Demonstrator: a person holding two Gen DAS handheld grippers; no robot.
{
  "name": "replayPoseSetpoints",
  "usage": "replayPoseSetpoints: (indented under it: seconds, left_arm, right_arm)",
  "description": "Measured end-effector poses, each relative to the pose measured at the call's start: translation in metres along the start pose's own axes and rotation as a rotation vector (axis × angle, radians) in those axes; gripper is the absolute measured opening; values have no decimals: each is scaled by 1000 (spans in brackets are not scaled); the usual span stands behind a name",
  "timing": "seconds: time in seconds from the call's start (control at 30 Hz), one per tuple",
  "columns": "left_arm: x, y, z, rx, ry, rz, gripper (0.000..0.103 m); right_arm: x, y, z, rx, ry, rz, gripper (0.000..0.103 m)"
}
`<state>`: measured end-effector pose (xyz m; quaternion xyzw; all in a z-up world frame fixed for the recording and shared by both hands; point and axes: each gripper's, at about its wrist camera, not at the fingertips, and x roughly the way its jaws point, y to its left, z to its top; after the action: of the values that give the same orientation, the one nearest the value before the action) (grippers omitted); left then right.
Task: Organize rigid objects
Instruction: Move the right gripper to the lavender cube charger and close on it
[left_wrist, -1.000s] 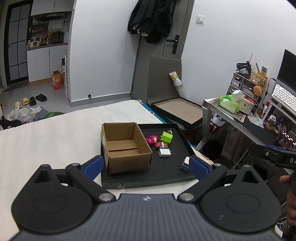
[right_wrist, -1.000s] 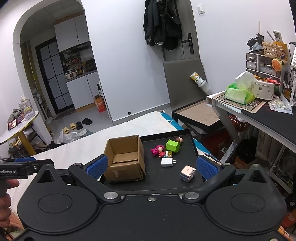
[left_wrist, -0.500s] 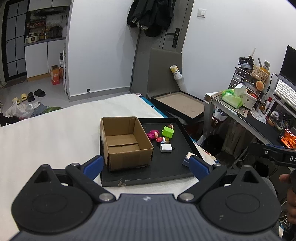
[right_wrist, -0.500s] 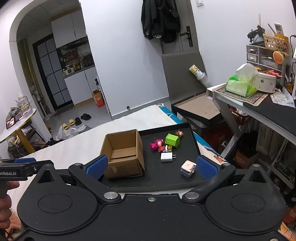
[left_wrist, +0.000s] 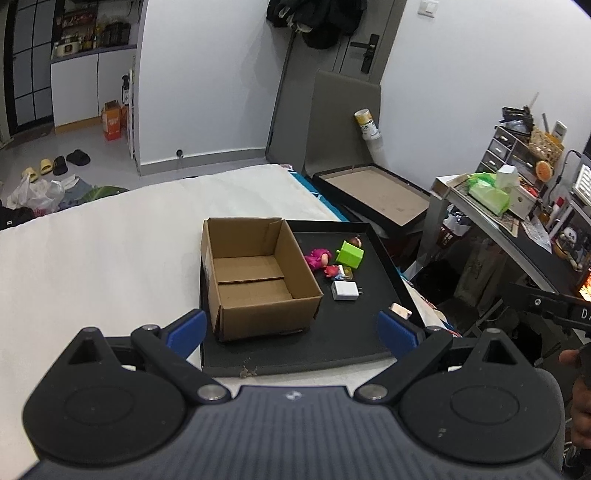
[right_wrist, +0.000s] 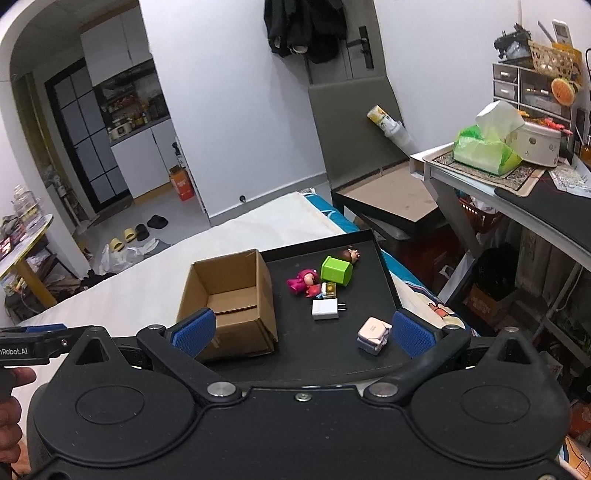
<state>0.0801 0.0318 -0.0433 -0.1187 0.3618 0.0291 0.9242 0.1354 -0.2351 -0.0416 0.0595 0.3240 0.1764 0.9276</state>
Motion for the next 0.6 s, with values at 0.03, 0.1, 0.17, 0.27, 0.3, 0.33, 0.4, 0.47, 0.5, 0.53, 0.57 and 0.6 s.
replayPoseSetpoints:
  seconds: [0.03, 0.1, 0.17, 0.27, 0.3, 0.33, 0.4, 0.47, 0.5, 0.53, 0.57, 0.6]
  left_arm:
    - [4, 2, 2, -4, 6, 7, 98]
    - [15, 7, 8, -16, 21, 8, 98]
    - [24, 11, 13, -30, 37, 15, 98]
    - [39, 17, 19, -45, 59, 24, 98]
    - [44, 20, 21, -52, 69, 28, 98]
    - [50, 22, 22, -57, 75, 31, 98]
    - [59, 25, 25, -68, 90, 36, 98]
    - [70, 27, 27, -76, 105, 41, 98]
    - [74, 28, 28, -78, 113, 42, 98]
    - [80, 29, 30, -81, 121, 45, 98]
    - [85, 30, 31, -84, 128, 46, 98]
    - [89, 31, 31, -88, 135, 48, 98]
  right_arm:
    - [4, -1, 2, 4, 6, -4, 103]
    - [14, -4, 5, 9, 24, -7, 103]
    - [24, -6, 7, 10, 38, -9, 103]
    - [36, -9, 11, 12, 58, 10, 103]
    - [41, -9, 13, 7, 65, 8, 103]
    - [46, -10, 14, 3, 72, 6, 103]
    - [54, -12, 17, 5, 87, 5, 103]
    - [63, -16, 19, 14, 103, 4, 103]
    - [68, -17, 20, 17, 110, 2, 103]
    - [72, -19, 21, 19, 117, -1, 103]
    - [76, -20, 22, 20, 122, -5, 103]
    - [80, -22, 23, 22, 129, -9, 103]
